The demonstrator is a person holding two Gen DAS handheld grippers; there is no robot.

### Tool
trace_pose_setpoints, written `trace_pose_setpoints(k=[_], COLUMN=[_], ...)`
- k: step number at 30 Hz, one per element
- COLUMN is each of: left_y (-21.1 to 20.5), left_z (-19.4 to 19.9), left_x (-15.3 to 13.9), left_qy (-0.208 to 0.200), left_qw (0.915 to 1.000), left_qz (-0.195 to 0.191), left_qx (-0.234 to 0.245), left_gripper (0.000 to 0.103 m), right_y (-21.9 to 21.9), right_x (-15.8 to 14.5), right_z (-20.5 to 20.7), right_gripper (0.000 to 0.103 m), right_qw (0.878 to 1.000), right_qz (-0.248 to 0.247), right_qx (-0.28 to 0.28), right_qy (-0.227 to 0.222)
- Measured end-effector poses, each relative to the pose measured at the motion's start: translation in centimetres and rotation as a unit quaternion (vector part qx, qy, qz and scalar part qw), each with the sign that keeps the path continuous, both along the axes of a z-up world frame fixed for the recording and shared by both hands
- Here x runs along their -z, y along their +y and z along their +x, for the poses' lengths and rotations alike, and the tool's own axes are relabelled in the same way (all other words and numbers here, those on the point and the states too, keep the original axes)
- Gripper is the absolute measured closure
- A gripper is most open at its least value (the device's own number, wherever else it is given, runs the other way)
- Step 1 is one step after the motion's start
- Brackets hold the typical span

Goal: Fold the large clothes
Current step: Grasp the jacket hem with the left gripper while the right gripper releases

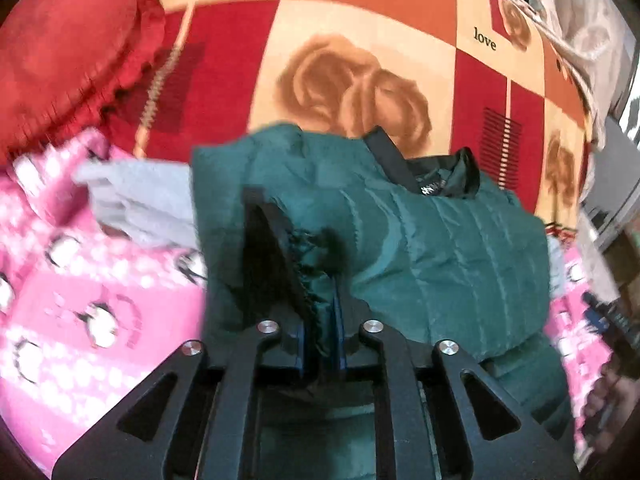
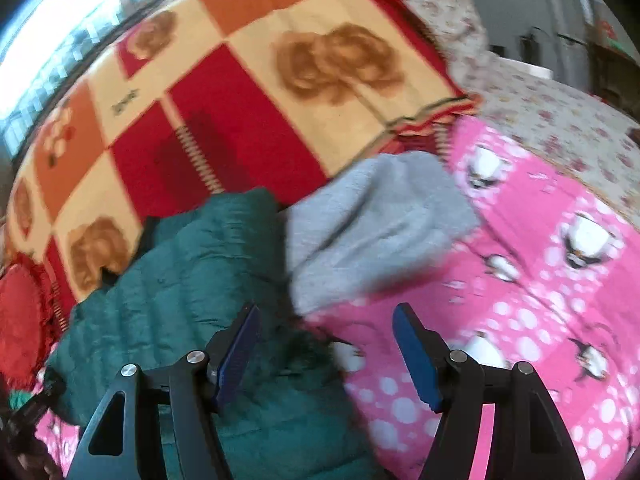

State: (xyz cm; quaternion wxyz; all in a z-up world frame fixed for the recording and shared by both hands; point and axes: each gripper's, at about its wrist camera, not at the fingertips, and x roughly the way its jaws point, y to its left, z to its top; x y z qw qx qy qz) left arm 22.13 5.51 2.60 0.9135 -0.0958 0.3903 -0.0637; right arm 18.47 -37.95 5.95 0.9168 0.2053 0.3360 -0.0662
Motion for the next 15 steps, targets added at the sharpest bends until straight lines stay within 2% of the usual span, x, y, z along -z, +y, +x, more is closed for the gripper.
trace_pose_setpoints(k=[2, 5, 8, 10, 11, 13, 15], left_y=[0.2, 1.0, 1.3, 1.2, 0.9, 0.1, -1.3], left_z=[-0.7, -1.3, -2.1, -2.5, -2.6, -2.6, -1.9], left_x=[-0.6, -1.2, -1.9, -2.2, -2.4, -2.4, -1.7], left_qy=[-0.011, -0.024, -0.045, -0.066, -0.072, -0.087, -0.076], left_qw=[0.9994, 0.9983, 0.9942, 0.9917, 0.9915, 0.9938, 0.9962], left_qz=[0.023, 0.014, 0.028, 0.034, 0.030, 0.004, 0.007], left_qx=[-0.021, -0.051, -0.093, -0.105, -0.105, -0.069, -0.041], left_gripper=[0.091, 0.091, 0.091, 0.091, 0.091, 0.091, 0.091], right_y=[1.4, 3.5, 5.2, 6.0, 6.3, 6.4, 6.3], right_x=[-0.9, -1.7, -1.5, -0.6, -0.3, 0.5, 2.2], right_z=[0.7, 1.8, 2.8, 3.8, 4.3, 5.1, 6.4], right_gripper=[0.037, 0.039, 0.043, 0.044, 0.045, 0.046, 0.046], right_qw=[0.999, 0.993, 0.987, 0.986, 0.986, 0.986, 0.986], right_qz=[-0.023, -0.032, -0.051, -0.054, -0.054, -0.055, -0.050], right_qx=[-0.035, -0.107, -0.145, -0.154, -0.157, -0.157, -0.155], right_qy=[-0.024, -0.049, -0.055, -0.040, -0.030, -0.012, 0.022])
